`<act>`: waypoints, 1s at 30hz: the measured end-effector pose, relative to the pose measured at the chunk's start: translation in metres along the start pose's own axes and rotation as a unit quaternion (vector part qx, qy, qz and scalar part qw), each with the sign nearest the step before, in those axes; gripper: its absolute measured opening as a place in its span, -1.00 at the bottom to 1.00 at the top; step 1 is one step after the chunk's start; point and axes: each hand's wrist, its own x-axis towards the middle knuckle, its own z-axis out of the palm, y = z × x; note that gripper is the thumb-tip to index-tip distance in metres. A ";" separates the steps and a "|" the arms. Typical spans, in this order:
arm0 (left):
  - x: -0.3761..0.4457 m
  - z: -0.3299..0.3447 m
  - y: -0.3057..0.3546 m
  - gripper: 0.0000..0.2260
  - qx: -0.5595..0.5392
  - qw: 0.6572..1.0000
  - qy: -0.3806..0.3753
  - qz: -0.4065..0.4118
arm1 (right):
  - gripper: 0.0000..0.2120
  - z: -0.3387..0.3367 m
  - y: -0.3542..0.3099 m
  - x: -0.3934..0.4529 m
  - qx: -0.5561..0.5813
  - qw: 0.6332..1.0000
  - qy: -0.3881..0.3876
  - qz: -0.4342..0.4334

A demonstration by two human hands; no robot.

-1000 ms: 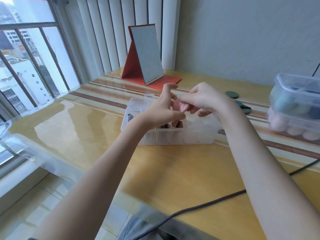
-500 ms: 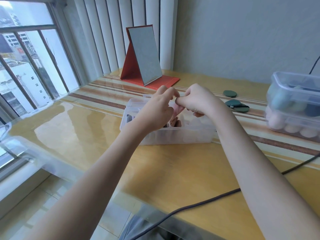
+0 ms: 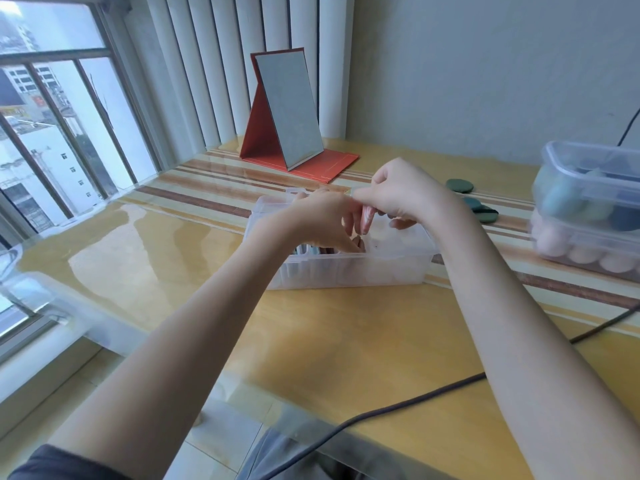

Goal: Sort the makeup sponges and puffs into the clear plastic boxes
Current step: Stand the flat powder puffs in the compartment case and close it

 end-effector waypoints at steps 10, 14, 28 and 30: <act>-0.008 0.016 -0.002 -0.86 -0.064 0.992 0.112 -0.009 | -0.67 0.004 0.003 0.003 0.039 0.998 -0.055 0.007; -0.011 0.020 0.000 -0.76 -0.096 0.987 0.130 -0.014 | -0.78 0.017 0.003 0.004 0.021 0.996 -0.081 0.014; -0.016 0.020 -0.005 -0.78 -0.151 0.970 0.187 -0.029 | -0.85 0.021 0.003 0.005 -0.238 0.967 -0.063 -0.060; -0.017 0.017 -0.009 -0.81 -0.141 0.968 0.205 -0.024 | -0.86 0.018 0.002 0.005 -0.226 0.970 -0.067 -0.065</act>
